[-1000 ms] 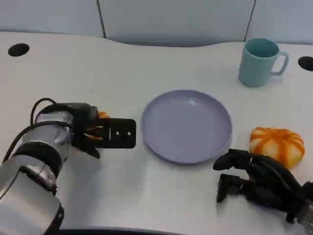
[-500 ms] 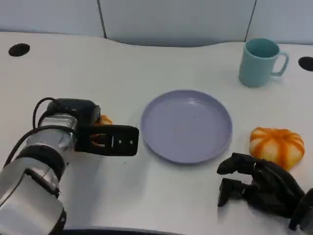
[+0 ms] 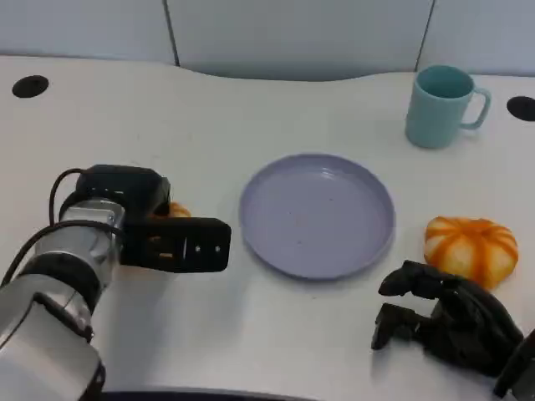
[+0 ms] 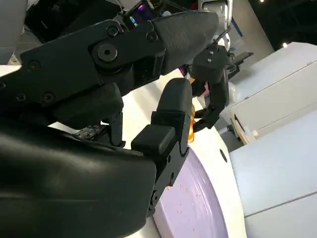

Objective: Grasp the bread from the table and place it into the plate.

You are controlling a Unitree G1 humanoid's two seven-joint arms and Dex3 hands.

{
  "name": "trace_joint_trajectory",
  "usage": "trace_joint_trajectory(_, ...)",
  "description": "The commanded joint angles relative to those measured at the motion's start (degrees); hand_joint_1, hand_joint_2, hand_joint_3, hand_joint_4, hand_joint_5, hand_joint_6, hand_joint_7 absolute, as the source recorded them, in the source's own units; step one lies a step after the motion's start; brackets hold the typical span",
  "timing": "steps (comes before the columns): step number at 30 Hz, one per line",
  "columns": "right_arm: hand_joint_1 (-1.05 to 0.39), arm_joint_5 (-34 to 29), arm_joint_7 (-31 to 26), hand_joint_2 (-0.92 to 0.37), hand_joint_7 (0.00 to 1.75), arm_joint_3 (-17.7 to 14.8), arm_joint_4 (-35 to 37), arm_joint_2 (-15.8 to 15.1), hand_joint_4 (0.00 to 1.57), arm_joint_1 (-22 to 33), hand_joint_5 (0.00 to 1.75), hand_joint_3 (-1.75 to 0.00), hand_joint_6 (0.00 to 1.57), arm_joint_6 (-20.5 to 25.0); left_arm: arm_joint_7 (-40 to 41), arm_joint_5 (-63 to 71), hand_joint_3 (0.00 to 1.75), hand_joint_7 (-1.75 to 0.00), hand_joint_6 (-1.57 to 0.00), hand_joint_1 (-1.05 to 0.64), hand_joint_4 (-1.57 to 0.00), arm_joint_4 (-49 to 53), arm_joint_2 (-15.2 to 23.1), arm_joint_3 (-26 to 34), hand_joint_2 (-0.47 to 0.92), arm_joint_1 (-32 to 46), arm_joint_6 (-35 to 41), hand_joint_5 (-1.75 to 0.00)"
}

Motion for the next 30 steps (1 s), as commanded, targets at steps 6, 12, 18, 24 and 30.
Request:
trace_joint_trajectory(6, -0.45, -1.64, -0.99, -0.92, 0.83, 0.39, 2.21, -0.28, 0.71, 1.12, 1.26, -0.08, 0.76, -0.68, 0.53, -3.75, 0.06, -0.74, -0.67, -0.29, -0.57, -0.14, 1.2, 3.88, 0.92, 0.85, -3.31, -1.14)
trace_joint_trajectory(12, -0.49, -1.21, -0.53, -0.92, 0.81, -0.05, 4.2, 0.08, 0.71, 0.47, 1.3, -0.04, 0.75, -0.37, 2.82, -6.34, 0.08, -1.64, -0.59, -0.18, -0.71, -2.1, 2.84, 6.61, 0.91, 1.12, -7.25, -1.69)
trace_joint_trajectory(18, -0.48, -1.63, -1.06, -0.92, 0.81, 0.27, 4.18, -0.06, 0.67, 0.25, 1.33, -0.06, 0.73, 0.33, 2.16, -7.64, 0.11, -1.54, -0.55, -0.19, -0.61, -3.91, 5.16, 7.98, 0.89, 0.69, -10.78, -1.66)
trace_joint_trajectory(24, -0.48, -1.4, -0.64, -0.92, 0.81, -0.05, 4.48, 0.21, 0.68, 0.29, 1.34, -0.08, 0.73, -0.15, 3.99, -4.52, 0.11, -1.67, -0.52, -0.21, -0.62, -6.78, 6.78, 5.57, 0.91, -1.52, -13.29, -1.71)
trace_joint_trajectory(30, -0.48, -1.8, -0.74, -0.92, 0.82, 0.29, 4.35, 0.28, 0.68, 0.22, 1.33, -0.1, 0.73, -0.51, 2.62, -3.48, 0.02, -1.4, -0.61, -0.23, -0.65, -8.43, 5.72, 4.91, 0.91, -5.22, -13.68, -1.71)
